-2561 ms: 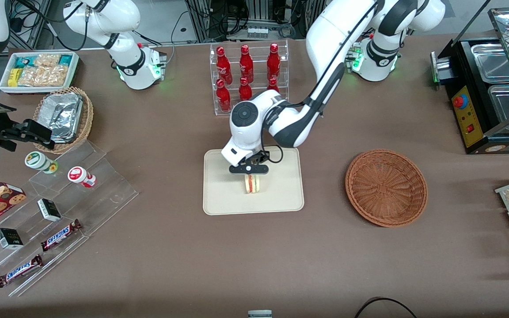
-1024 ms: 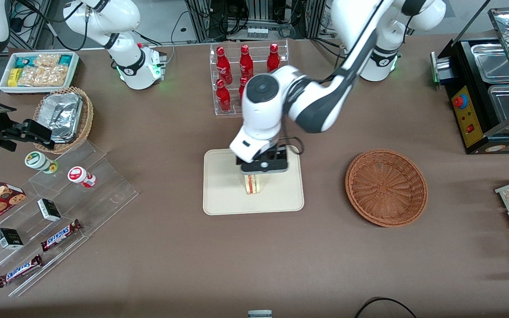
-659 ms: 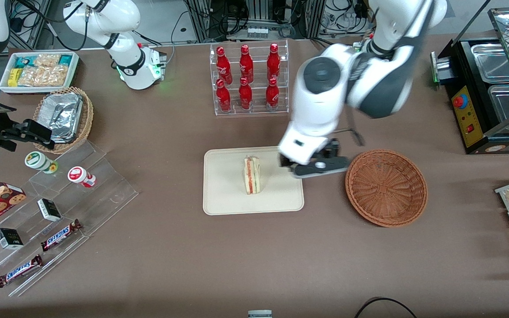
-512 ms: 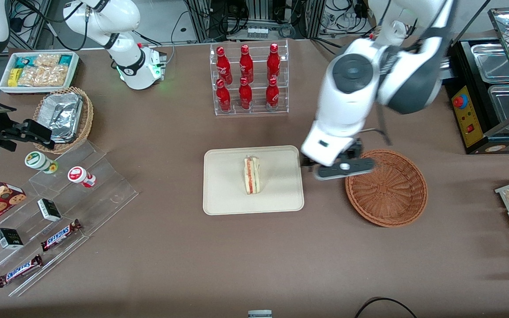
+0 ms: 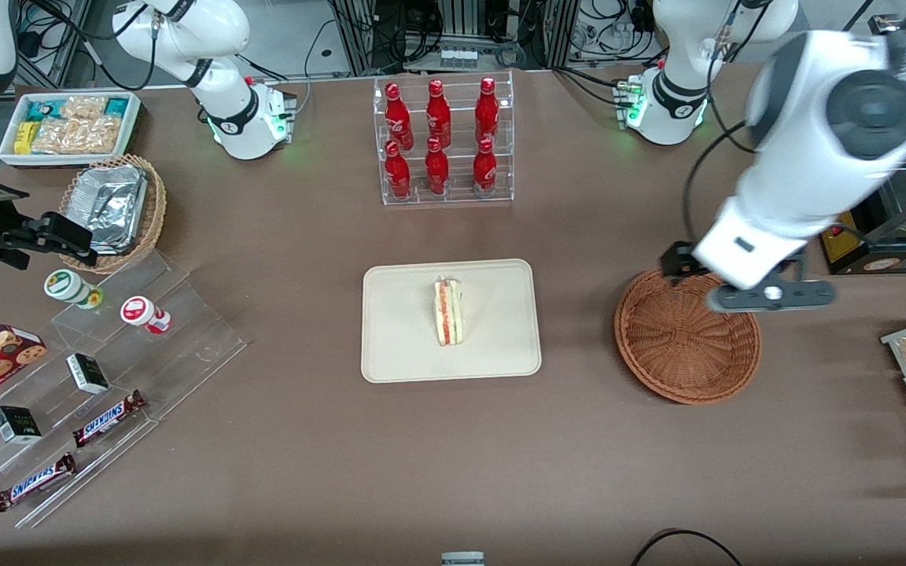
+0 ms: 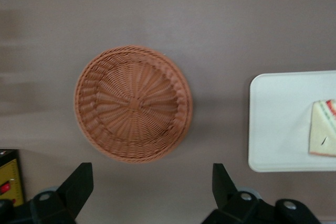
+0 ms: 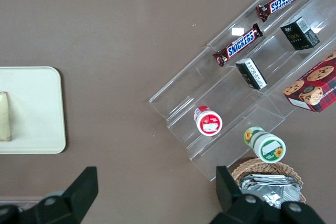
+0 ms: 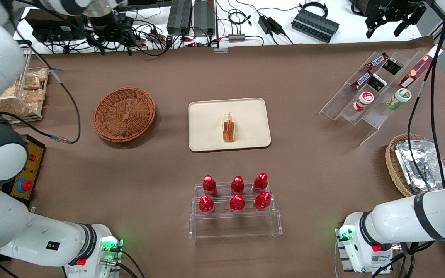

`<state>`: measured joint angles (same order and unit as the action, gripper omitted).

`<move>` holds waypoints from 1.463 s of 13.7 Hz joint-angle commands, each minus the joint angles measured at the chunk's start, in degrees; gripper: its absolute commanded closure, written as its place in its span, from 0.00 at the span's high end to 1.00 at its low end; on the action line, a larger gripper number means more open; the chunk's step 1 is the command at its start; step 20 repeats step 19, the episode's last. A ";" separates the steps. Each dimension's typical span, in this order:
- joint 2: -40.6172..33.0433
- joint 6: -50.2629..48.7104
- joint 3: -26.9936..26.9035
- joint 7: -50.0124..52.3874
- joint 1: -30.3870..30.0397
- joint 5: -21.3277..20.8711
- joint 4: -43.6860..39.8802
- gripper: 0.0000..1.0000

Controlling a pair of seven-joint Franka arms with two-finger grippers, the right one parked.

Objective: Place sandwich from basket to tray

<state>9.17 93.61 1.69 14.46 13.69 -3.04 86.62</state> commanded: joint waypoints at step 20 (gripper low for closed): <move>-8.82 -0.18 0.60 -13.41 -11.41 1.11 5.84 1.00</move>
